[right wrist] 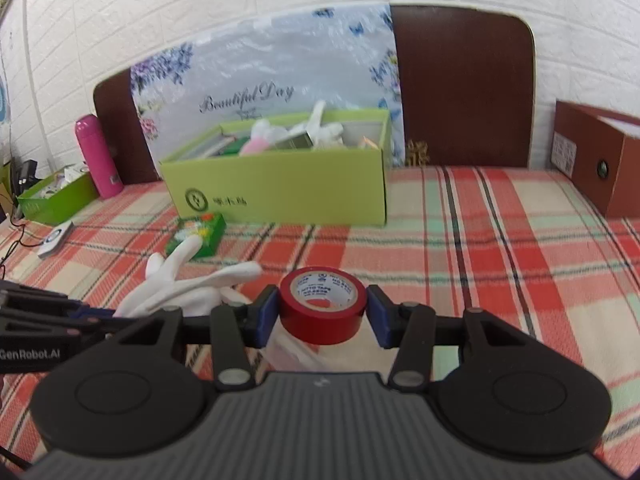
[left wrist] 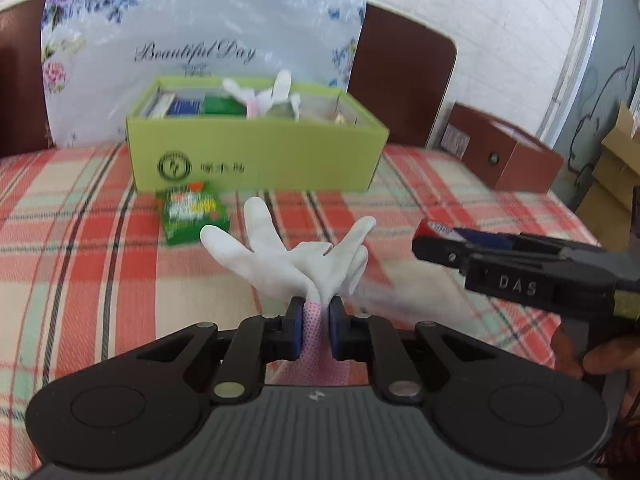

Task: Organize objects
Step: 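Lower the glove and red tape into the lime-green box, release both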

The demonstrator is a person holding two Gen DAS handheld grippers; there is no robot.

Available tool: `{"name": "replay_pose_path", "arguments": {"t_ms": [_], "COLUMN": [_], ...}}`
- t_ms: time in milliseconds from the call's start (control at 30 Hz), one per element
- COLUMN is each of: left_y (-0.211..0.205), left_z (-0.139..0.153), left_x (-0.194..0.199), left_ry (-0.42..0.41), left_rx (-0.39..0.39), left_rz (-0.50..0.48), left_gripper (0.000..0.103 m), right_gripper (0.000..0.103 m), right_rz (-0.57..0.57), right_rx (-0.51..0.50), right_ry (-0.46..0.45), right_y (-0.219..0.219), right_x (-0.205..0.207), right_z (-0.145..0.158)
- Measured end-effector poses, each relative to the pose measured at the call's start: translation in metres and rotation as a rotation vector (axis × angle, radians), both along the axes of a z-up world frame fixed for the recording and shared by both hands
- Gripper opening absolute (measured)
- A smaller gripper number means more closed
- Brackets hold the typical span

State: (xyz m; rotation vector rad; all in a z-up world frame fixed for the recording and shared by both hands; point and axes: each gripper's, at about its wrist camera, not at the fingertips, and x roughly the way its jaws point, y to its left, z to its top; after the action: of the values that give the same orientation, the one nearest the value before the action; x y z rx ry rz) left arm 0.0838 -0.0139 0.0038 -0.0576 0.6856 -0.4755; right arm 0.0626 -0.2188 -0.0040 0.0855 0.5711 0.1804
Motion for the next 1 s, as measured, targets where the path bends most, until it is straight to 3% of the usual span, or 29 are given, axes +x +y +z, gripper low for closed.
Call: {"name": "replay_pose_path", "arguments": {"t_ms": [133,367,533,667,767,1000], "left_y": [0.005,0.012,0.022,0.024,0.021,0.028], "left_z": [0.025,0.074,0.095,0.092,0.083,0.051], "left_x": [0.016,0.053,0.106,0.153,0.182,0.224], "left_ry": [-0.051,-0.174,-0.188,-0.143,-0.129,-0.067], "left_rx": [-0.046,-0.060,-0.076,-0.092,-0.049,-0.013], "left_rz": [0.020,0.071,0.116,0.092,0.105,0.130], "left_gripper": [0.013,0.013,0.013,0.013,0.013,0.014], "right_gripper": [0.047,0.047,0.047,0.047,0.047,0.047], "right_rz": [0.017,0.040,0.052,0.046,0.038,0.011], "right_rx": [-0.011,-0.050,-0.069,-0.085,-0.085,-0.102], "right_ry": [-0.047,-0.134,-0.197,-0.228,-0.233,-0.191], "right_y": [0.002,0.008,0.012,0.013,0.012,0.016], "right_x": [0.010,0.040,0.067,0.096,0.122,0.179], "right_z": [0.016,0.044,0.060,0.063,0.060,0.031]}}
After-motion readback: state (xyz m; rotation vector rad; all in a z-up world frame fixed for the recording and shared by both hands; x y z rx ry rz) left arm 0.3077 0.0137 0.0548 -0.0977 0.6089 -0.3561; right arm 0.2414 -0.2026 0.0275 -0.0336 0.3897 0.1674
